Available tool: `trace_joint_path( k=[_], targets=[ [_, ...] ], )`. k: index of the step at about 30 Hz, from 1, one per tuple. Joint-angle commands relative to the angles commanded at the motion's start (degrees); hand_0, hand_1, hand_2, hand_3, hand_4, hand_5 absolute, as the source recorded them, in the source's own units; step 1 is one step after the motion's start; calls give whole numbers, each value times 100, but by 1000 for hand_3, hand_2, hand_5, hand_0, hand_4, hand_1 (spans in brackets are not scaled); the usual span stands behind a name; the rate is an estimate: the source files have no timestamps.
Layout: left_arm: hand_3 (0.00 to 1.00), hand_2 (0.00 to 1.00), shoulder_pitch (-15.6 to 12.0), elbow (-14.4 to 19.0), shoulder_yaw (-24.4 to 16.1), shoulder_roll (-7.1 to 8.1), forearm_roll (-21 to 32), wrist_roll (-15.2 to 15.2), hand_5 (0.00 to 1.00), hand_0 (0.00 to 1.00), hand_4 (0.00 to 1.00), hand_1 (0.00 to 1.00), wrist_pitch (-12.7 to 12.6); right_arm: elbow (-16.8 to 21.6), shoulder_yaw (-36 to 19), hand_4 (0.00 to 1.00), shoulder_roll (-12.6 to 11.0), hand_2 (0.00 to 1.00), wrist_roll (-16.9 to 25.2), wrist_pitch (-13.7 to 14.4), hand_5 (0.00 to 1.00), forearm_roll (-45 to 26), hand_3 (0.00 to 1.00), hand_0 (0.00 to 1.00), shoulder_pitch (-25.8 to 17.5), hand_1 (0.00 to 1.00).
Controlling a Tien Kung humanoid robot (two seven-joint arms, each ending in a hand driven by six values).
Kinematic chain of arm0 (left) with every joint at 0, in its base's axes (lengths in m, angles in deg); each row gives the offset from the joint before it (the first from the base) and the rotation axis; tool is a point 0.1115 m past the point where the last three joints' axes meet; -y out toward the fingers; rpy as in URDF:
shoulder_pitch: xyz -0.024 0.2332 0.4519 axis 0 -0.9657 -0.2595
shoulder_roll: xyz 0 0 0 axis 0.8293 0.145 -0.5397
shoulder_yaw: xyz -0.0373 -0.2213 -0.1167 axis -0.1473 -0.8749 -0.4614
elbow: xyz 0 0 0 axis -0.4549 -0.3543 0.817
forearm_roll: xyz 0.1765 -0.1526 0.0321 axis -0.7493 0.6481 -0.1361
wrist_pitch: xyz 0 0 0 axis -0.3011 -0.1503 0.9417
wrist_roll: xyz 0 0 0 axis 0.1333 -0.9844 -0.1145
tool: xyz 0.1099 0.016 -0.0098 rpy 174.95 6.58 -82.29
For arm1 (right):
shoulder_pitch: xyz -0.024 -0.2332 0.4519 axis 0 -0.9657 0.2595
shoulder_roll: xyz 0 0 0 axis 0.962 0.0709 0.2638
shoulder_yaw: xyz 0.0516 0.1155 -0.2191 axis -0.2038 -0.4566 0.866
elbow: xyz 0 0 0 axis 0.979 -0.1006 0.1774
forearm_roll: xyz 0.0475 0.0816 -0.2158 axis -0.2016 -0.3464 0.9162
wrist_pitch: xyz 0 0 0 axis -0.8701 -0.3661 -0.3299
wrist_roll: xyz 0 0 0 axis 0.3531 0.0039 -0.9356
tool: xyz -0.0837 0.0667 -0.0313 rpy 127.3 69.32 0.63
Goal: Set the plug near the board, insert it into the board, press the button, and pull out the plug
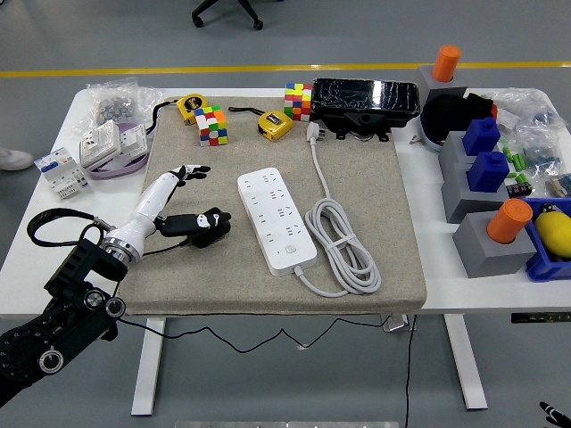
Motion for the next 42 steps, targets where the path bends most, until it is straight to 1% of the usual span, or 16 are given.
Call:
trace_joint_path(
  k=[5,6,11,12,17,19,23,24,26,29,30,32,35,36,41,42],
  targets=[
    [834,743,13,-182,103,-26,-157,-11,397,750,998,824,-49,3,6,888,-3,618,5,7,411,0,550,525,-2,630],
    [804,694,13,-236,119,-31,-224,-9,389,735,998,781,-65,2,8,888,-2,617,6,8,410,0,550,523,-4,629],
    [804,694,32,-410,186,-37,-400,22,389,735,998,781,-118,-8,4,888,-1,617,4,9,410,1,550,523,-7,629],
    [758,659,44,-444,218,-36,-441,34,363,725,998,733,-126,-9,3,886,-2,616,3,8,411,1,549,525,-9,629],
    [758,659,86,-576,340,-61,-481,97,363,725,998,733,-120,-2,-6,886,-12,616,7,14,411,5,549,525,-4,629],
    [743,641,100,-634,378,-85,-487,119,349,709,998,706,-117,4,-3,886,-14,615,15,19,410,3,549,522,0,629],
    [743,641,134,-714,437,-127,-568,128,349,709,998,706,-227,10,4,886,-12,615,28,28,410,1,549,522,3,629],
    [551,508,145,-727,448,-136,-588,140,181,542,879,553,-266,12,4,886,-11,615,31,30,410,3,549,522,1,628],
    [551,508,160,-752,459,-150,-642,171,181,542,879,553,-283,12,5,886,-11,615,34,32,410,3,549,522,-1,628],
    [551,508,197,-828,481,-179,-790,187,181,542,879,553,-406,9,14,886,-13,615,40,37,410,1,549,522,-2,628],
    [539,479,206,-847,478,-188,-840,191,2,407,658,387,-438,10,12,886,-14,615,43,39,410,1,549,522,-1,627],
    [539,479,222,-875,473,-200,-922,185,2,407,658,387,-484,9,7,886,-13,615,48,44,410,0,549,522,0,627],
    [539,479,242,-895,465,-213,-998,276,2,407,658,387,-425,10,2,886,-18,615,49,45,410,1,549,522,5,627],
    [534,455,241,-890,458,-215,-1011,299,2,343,629,342,-409,13,-4,886,-20,614,51,47,409,2,549,522,6,628],
    [534,455,226,-820,424,-218,-993,294,2,343,629,342,-438,16,-6,886,-26,614,66,59,409,3,549,522,-2,628],
    [529,407,225,-802,421,-216,-971,277,2,304,628,308,-444,16,-7,885,-26,613,67,61,408,4,547,521,-4,627]
  ],
)
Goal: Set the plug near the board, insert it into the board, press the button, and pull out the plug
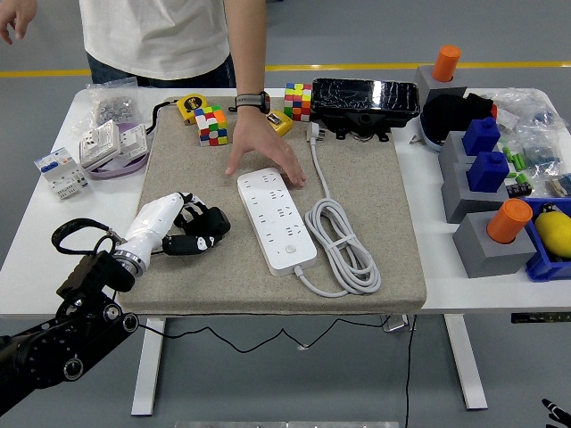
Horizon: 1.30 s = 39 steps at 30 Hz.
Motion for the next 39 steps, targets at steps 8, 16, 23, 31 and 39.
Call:
trace_joint_path(
  k=[8,16,23,31,39],
  targets=[
    [529,413,94,314,65,16,584,-549,2,306,636,306,-48,2,19,884,2,613,9,5,409,-12,547,524,-15,626],
    [531,411,465,15,414,-239,687,-720,2,307,639,310,60,7,59,883,-7,611,12,6,407,-38,547,523,16,626],
    [530,405,660,-294,419,-349,505,-670,2,308,635,312,49,-2,106,883,-30,611,7,6,407,-53,547,523,19,625],
    [531,403,665,-400,490,-267,569,-685,2,309,631,315,100,-5,126,883,-37,611,6,5,407,-59,546,524,16,625],
    [530,403,648,-355,632,-261,647,-682,2,317,631,316,112,11,119,883,-42,611,14,9,407,-60,546,523,24,625]
  ],
)
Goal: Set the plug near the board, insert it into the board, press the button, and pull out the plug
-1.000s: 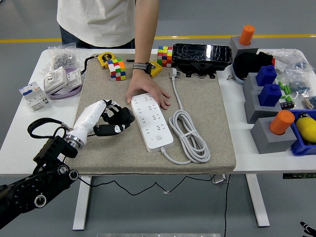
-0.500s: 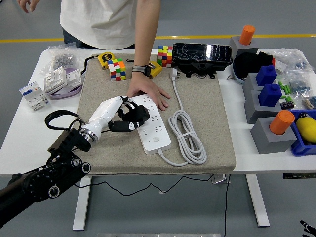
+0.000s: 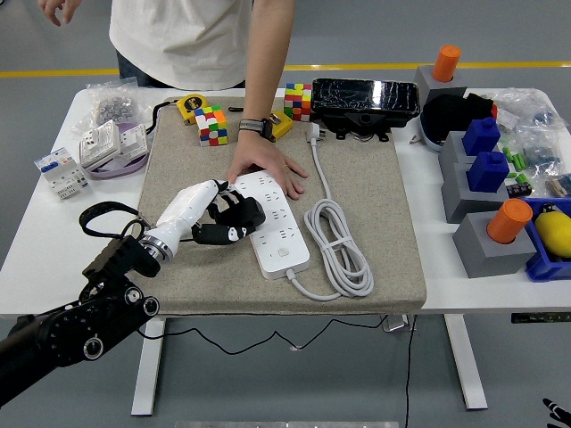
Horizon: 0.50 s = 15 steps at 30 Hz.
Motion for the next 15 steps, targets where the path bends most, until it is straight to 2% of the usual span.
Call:
trace_joint_path(
  k=[15],
  targets=[
    [530,403,-27,-46,-99,31,-202,-32,2,319,628,316,-12,5,-46,883,11,609,-3,-1,406,13,547,524,-28,625]
  ],
)
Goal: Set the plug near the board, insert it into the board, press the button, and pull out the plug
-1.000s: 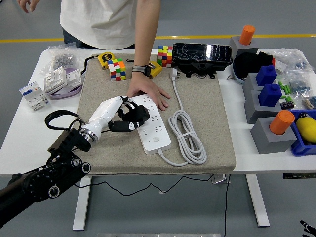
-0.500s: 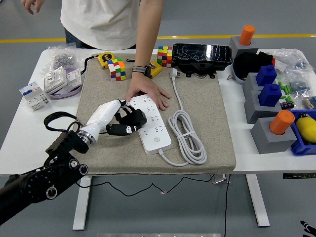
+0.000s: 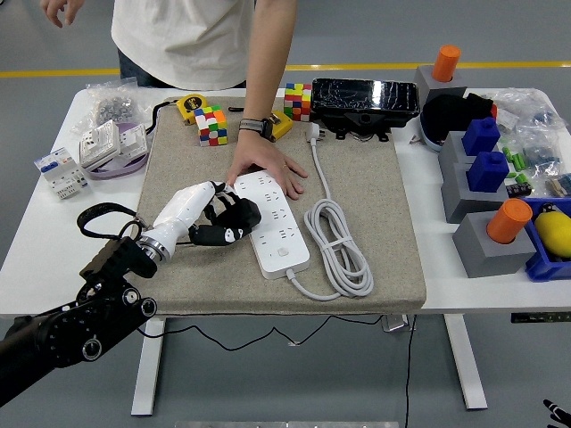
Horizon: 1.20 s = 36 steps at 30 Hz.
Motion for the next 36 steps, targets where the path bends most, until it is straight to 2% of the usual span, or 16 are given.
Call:
trace_joint_path(
  k=[11,24,36],
  targets=[
    [530,403,-1,-4,99,7,-67,30,2,319,628,314,81,23,-63,883,14,609,7,4,407,26,547,524,11,625],
    [528,400,19,-54,27,20,-148,9,2,321,628,312,44,28,-63,883,12,609,4,3,407,27,547,523,8,625],
    [526,397,25,-40,57,39,-160,39,2,323,627,311,136,29,-77,883,13,608,7,3,407,30,546,523,9,625]
  ],
)
